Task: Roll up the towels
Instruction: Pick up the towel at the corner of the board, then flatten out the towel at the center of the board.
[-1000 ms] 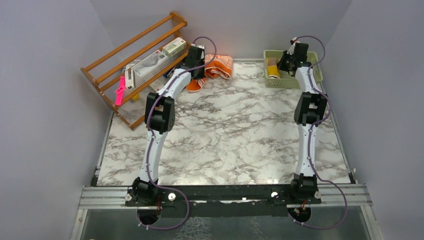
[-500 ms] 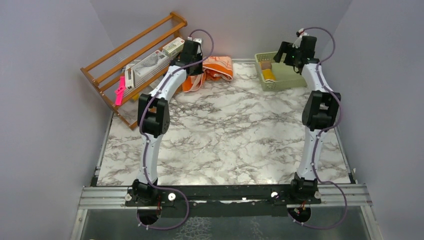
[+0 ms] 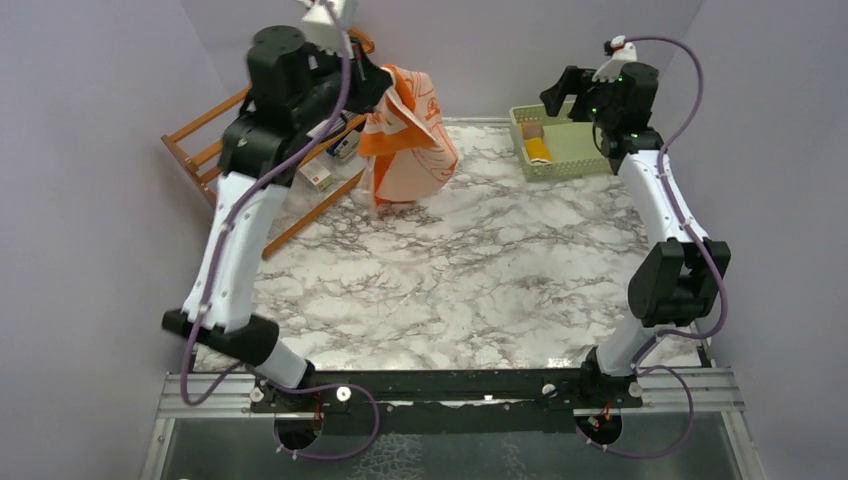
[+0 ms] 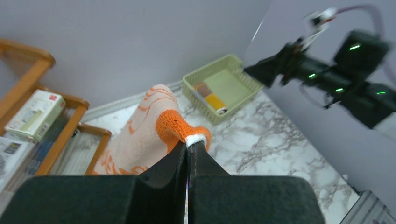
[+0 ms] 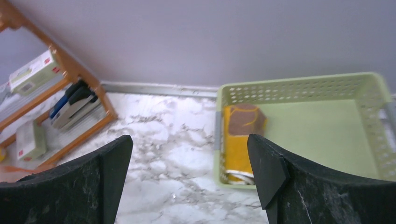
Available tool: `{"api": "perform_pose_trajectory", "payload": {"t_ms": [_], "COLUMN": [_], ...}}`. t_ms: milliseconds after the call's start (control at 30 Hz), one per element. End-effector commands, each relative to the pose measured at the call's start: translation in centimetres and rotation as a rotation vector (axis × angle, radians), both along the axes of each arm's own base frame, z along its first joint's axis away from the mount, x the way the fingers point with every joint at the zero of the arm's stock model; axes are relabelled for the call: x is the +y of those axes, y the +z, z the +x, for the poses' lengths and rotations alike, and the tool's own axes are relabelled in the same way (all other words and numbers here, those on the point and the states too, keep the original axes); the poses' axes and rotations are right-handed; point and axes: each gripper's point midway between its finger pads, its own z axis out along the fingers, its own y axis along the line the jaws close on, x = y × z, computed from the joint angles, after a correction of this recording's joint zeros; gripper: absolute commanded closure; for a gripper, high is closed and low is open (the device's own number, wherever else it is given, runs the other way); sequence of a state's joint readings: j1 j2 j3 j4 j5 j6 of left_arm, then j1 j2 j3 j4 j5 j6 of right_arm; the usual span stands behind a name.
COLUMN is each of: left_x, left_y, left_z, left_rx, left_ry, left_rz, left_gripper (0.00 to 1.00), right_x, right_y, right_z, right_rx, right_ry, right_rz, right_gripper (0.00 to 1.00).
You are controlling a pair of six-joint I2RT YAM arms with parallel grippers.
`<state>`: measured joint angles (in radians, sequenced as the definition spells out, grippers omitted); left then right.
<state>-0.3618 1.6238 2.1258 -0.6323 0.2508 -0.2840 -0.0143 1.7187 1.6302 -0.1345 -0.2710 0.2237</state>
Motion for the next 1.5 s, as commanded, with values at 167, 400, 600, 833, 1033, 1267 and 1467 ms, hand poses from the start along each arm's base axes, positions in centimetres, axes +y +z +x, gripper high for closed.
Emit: {"api": "perform_pose_trajectory", "payload": {"t_ms": [167,400,600,833,1033,1267,1467], "left_x": [4.4,2.5,1.8,2.4,5.1,8.0,10.8], "left_y": [-2.2,-4.2,-7.7,-9.1,-9.6,-12.3,-13.5], "left_z": [-2.7,-0.8,0.3,0.3,-1.1,-2.2,-1.7], "left_rx": [0.093,0.125,0.205,0.254,0.285,0.364,0.41], "left_ry": [0.143,0.062,0.013,0.039,0.143,0.266,0.398], "left_rz": [0.14,0.176,0.247,0.284,0.344,0.422,0.468], "left_gripper": [1.0,1.0,1.0,1.0,1.0,1.0,1.0], "right_x": [11.2,12.2,10.9,7.6,4.5,8.7,18.7], "right_y": [-14.2,-18.9,-21.9,-23.4,-23.1,-17.8,-12.2], "right_z": [2.6,6.8,8.8,9.7,9.8,6.5,-7.3], "right_rx": [0.374,0.446,0.471,0.481,0.488,0.37,0.215], "right_ry": [0.258,0.267,0.201,0.068,-0.037,0.178,0.391], "right_rz": [-0.06,-0.065,-0.136,-0.247,-0.279,-0.182,-0.199], "right_gripper": [0.11,0.12,0.1,0.07,0.06,0.09,0.09]}}
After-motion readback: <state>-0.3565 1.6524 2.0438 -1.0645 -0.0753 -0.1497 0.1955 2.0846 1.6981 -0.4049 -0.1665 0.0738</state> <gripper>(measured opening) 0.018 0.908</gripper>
